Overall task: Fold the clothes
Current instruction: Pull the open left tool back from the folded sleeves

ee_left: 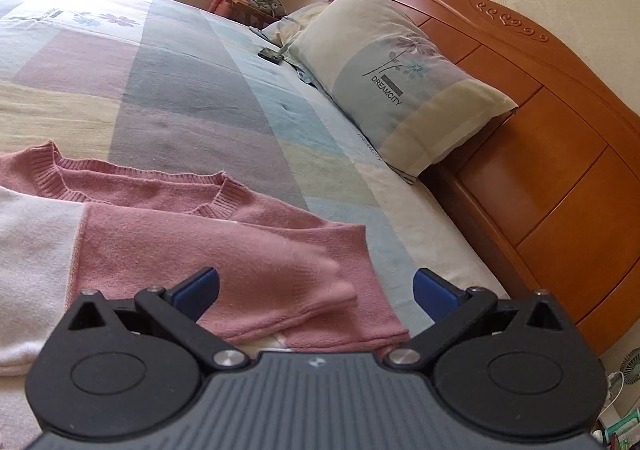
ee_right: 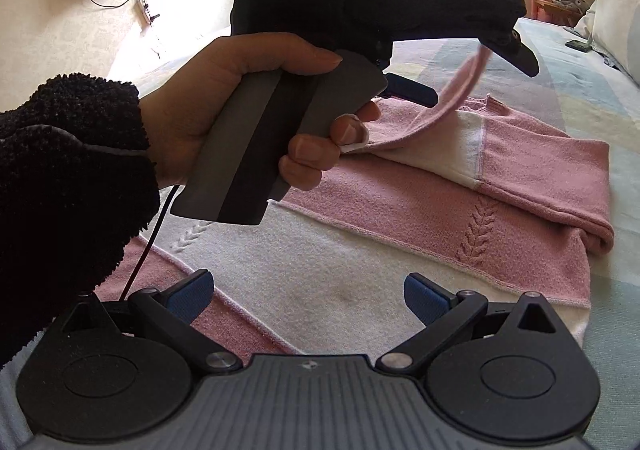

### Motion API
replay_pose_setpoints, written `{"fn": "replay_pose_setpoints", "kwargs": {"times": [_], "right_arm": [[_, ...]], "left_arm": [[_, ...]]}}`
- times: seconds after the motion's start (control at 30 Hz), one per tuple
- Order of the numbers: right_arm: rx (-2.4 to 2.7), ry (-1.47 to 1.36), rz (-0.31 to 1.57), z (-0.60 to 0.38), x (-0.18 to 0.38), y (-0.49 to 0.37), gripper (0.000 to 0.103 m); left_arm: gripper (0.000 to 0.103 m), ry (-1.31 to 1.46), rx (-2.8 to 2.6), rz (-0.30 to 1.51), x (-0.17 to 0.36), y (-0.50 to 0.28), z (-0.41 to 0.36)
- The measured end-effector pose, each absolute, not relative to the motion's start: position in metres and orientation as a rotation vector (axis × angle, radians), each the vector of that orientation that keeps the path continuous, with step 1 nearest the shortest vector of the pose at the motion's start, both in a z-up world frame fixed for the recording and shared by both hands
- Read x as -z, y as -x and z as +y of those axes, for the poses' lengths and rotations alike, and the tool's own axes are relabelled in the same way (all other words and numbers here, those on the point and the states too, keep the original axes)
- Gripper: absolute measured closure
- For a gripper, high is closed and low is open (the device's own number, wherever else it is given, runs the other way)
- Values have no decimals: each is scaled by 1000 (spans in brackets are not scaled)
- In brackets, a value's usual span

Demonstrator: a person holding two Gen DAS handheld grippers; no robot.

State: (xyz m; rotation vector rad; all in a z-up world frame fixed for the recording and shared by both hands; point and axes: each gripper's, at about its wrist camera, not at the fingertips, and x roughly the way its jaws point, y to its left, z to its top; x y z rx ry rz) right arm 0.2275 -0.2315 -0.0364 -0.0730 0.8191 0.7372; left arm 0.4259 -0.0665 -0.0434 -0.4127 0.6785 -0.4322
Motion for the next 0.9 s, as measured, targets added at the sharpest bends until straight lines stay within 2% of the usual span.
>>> {"fn": "replay_pose_setpoints", "kwargs": {"times": [0.23, 0.33, 0.53, 0.6, 0.8, 0.9], "right_arm": [[-729, 70, 818, -233, 38, -226, 0], [-728, 71, 816, -232, 38, -226, 0], [-720, 92, 818, -225, 42, -230, 0], [-717, 98, 822, -222, 44, -233, 0], [-706, 103, 853, -211, 54, -243, 0], [-719, 113, 853, -206, 55, -244, 0]], "left_arm": [[1, -80, 129, 543, 23, -342, -8], [1, -191, 9, 585, 30, -314, 31], [1, -283, -140, 692, 72, -316, 65], [1, -281, -164, 674, 78, -322, 68], [0, -196, -290, 596, 82, -332, 98], [0, -37, -310, 627, 91, -328, 131]]}}
